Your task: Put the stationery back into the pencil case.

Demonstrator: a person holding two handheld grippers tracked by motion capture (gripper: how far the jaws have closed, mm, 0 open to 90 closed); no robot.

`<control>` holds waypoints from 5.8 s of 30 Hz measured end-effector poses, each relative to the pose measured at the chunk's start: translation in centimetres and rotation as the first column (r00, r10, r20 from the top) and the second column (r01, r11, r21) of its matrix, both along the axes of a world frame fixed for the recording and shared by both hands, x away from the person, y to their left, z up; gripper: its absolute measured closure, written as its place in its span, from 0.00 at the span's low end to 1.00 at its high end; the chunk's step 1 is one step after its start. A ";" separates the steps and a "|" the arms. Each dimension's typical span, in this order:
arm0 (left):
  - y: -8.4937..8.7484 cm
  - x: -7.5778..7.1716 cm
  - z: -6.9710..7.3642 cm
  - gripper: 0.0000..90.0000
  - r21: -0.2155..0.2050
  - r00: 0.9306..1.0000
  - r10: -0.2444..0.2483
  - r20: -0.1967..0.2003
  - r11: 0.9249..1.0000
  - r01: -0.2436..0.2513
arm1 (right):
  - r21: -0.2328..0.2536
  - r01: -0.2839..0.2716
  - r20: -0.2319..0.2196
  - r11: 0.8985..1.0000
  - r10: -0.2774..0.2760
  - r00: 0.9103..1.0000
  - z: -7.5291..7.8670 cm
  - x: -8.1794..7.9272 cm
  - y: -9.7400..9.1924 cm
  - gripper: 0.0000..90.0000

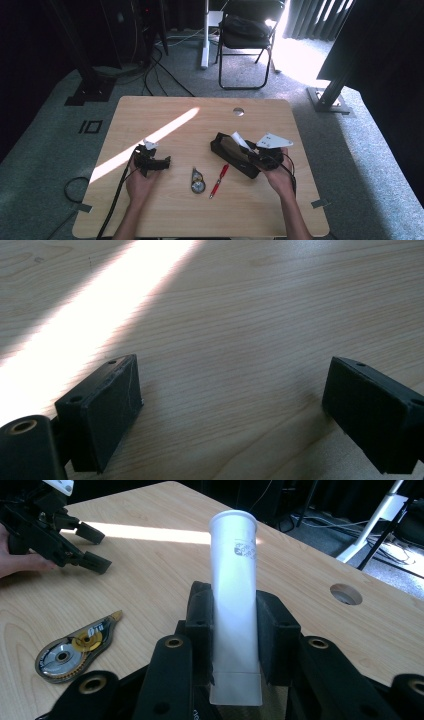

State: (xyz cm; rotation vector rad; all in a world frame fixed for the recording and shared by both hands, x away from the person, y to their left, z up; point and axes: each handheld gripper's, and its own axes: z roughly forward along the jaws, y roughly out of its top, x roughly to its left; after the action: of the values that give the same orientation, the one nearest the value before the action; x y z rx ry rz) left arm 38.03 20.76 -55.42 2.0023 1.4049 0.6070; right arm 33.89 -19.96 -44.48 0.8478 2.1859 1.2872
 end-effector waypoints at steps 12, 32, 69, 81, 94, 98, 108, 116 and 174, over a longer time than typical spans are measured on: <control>0.0 0.0 0.0 0.10 0.000 1.000 0.000 0.000 1.000 0.000 | 0.003 0.018 -0.014 1.000 -0.018 1.000 -0.5 0.8 -0.2 0.79; 0.0 0.0 0.0 0.10 0.000 1.000 0.000 0.000 1.000 0.000 | -0.007 0.047 -0.035 0.999 -0.047 0.998 -1.3 1.9 -0.4 0.79; 0.0 0.0 0.0 0.10 0.000 1.000 0.000 0.000 1.000 0.000 | -0.062 0.049 -0.077 0.997 -0.054 0.996 -2.6 3.3 0.6 0.79; 0.0 0.0 0.0 0.10 0.000 1.000 0.000 0.000 1.000 0.000 | -0.083 0.045 -0.106 0.996 -0.054 0.993 -3.2 3.8 0.8 0.79; 0.0 0.0 0.0 0.10 0.000 1.000 0.000 0.000 1.000 0.000 | -0.112 0.036 -0.139 0.993 -0.051 0.989 -4.1 4.2 1.1 0.79; 0.0 0.0 0.0 0.10 0.000 1.000 0.000 0.000 1.000 0.000 | -0.114 0.039 -0.149 0.993 -0.055 0.987 -4.2 4.4 1.0 0.79; 0.0 0.0 0.0 0.10 0.000 1.000 0.000 0.000 1.000 0.000 | -0.137 0.041 -0.164 0.990 -0.063 0.984 -4.5 4.7 1.0 0.79; 0.0 0.0 0.0 0.10 0.000 1.000 0.000 0.000 1.000 0.000 | -0.174 0.035 -0.177 0.984 -0.067 0.982 -5.1 5.0 1.4 0.79; 0.0 0.0 0.0 0.10 -0.001 1.000 -0.001 0.000 1.000 0.001 | -0.143 0.045 -0.071 0.989 -0.056 0.996 -2.3 0.5 4.3 0.59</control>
State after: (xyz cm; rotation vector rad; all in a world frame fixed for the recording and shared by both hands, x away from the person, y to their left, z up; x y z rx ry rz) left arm 38.02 20.74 -55.42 2.0026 1.4040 0.6060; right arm 34.37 -15.64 -46.80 0.9019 2.2675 1.0783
